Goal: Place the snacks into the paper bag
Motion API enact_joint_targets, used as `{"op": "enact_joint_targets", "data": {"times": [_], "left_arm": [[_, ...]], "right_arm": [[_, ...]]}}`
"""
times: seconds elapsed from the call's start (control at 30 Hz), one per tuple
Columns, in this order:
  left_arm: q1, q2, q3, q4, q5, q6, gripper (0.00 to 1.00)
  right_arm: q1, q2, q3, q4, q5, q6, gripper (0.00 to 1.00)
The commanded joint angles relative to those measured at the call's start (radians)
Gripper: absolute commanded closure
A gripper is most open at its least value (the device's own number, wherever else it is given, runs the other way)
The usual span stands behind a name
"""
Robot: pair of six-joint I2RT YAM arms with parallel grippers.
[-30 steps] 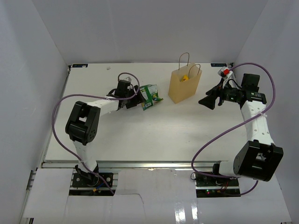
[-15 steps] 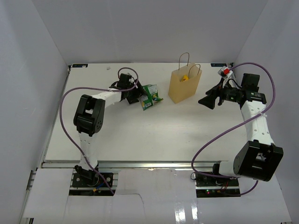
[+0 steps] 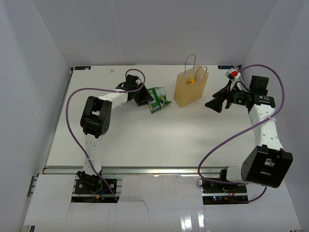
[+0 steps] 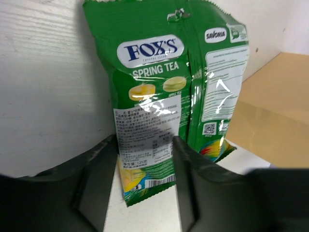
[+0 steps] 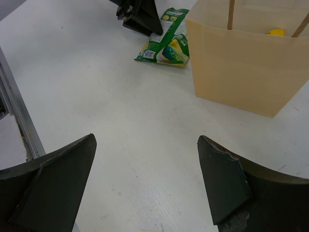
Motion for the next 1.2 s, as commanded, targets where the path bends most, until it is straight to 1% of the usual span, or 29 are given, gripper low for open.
{"op": "enact_joint_targets", "data": {"times": [0.0, 0.07, 0.1, 0.2, 0.23, 0.3, 0.33, 0.4, 0.43, 0.5, 0.53, 0.63, 0.77, 0.8, 0.87, 0.9, 0.97, 1.0, 1.03, 1.1, 1.13, 1.17], "left_arm": [[-0.01, 0.025, 0.004, -0.027, 0.029, 0.017, 0.45], [-0.01, 0.025, -0.007, -0.015, 0.029, 0.018, 0.51], [-0.01, 0.025, -0.01, -0.007, 0.034, 0.02, 0.58], [-0.01, 0.023, -0.027, 0.037, 0.058, 0.019, 0.66], [-0.01, 0.022, -0.033, 0.074, 0.069, 0.017, 0.71], [-0.01, 0.02, -0.048, 0.111, 0.103, 0.005, 0.76], [-0.01, 0.017, -0.063, 0.153, 0.115, 0.002, 0.81], [-0.01, 0.008, -0.085, 0.197, 0.137, -0.008, 0.87], [-0.01, 0.0, -0.097, 0.236, 0.153, -0.008, 0.92], [-0.009, -0.038, -0.158, 0.337, 0.17, -0.003, 1.0], [-0.006, -0.074, -0.185, 0.362, 0.179, -0.001, 1.0], [-0.002, -0.125, -0.261, 0.411, 0.209, 0.041, 1.0], [-0.001, -0.236, -0.358, 0.485, 0.267, 0.109, 1.0], [-0.001, -0.285, -0.392, 0.5, 0.273, 0.121, 1.0], [-0.002, -0.331, -0.419, 0.507, 0.281, 0.167, 1.0], [-0.002, -0.375, -0.432, 0.508, 0.282, 0.181, 1.0], [-0.002, -0.421, -0.476, 0.508, 0.27, 0.219, 1.0], [-0.002, -0.47, -0.491, 0.51, 0.262, 0.232, 1.0], [-0.002, -0.493, -0.528, 0.51, 0.256, 0.253, 1.0], [-0.002, -0.544, -0.565, 0.51, 0.235, 0.275, 1.0], [-0.002, -0.599, -0.585, 0.51, 0.229, 0.285, 1.0], [-0.002, -0.625, -0.625, 0.51, 0.224, 0.301, 1.0]], "right_arm": [[0.003, -0.027, 0.009, 0.022, -0.024, 0.013, 0.09], [0.003, -0.029, 0.007, 0.021, -0.024, 0.012, 0.09], [0.003, -0.032, 0.004, 0.019, -0.026, 0.01, 0.09], [0.003, -0.035, 0.004, 0.013, -0.036, 0.003, 0.08], [0.005, -0.036, 0.004, 0.005, -0.043, -0.002, 0.09], [0.009, -0.04, 0.009, -0.005, -0.061, -0.02, 0.08], [0.014, -0.04, 0.012, -0.022, -0.069, -0.03, 0.08], [0.028, -0.044, 0.018, -0.048, -0.09, -0.066, 0.08], [0.031, -0.046, 0.03, -0.091, -0.107, -0.088, 0.08], [0.048, -0.055, 0.047, -0.145, -0.17, -0.171, 0.08], [0.074, -0.059, 0.062, -0.192, -0.181, -0.197, 0.08], [0.141, -0.073, 0.07, -0.236, -0.165, -0.257, 0.08], [0.325, -0.072, 0.049, -0.233, -0.09, -0.237, 0.08], [0.35, -0.066, 0.046, -0.214, -0.077, -0.228, 0.08], [0.42, -0.052, 0.046, -0.184, -0.015, -0.176, 0.09], [0.442, -0.044, 0.046, -0.138, 0.008, -0.145, 0.1], [0.495, -0.02, 0.056, -0.084, 0.075, -0.03, 0.14], [0.512, -0.015, 0.058, -0.003, 0.103, 0.028, 0.16], [0.549, -0.009, 0.059, 0.036, 0.129, 0.132, 0.17], [0.589, -0.003, 0.059, 0.108, 0.207, 0.218, 0.17], [0.632, -0.001, 0.061, 0.166, 0.238, 0.254, 0.17], [0.65, 0.008, 0.062, 0.191, 0.29, 0.313, 0.16]]}}
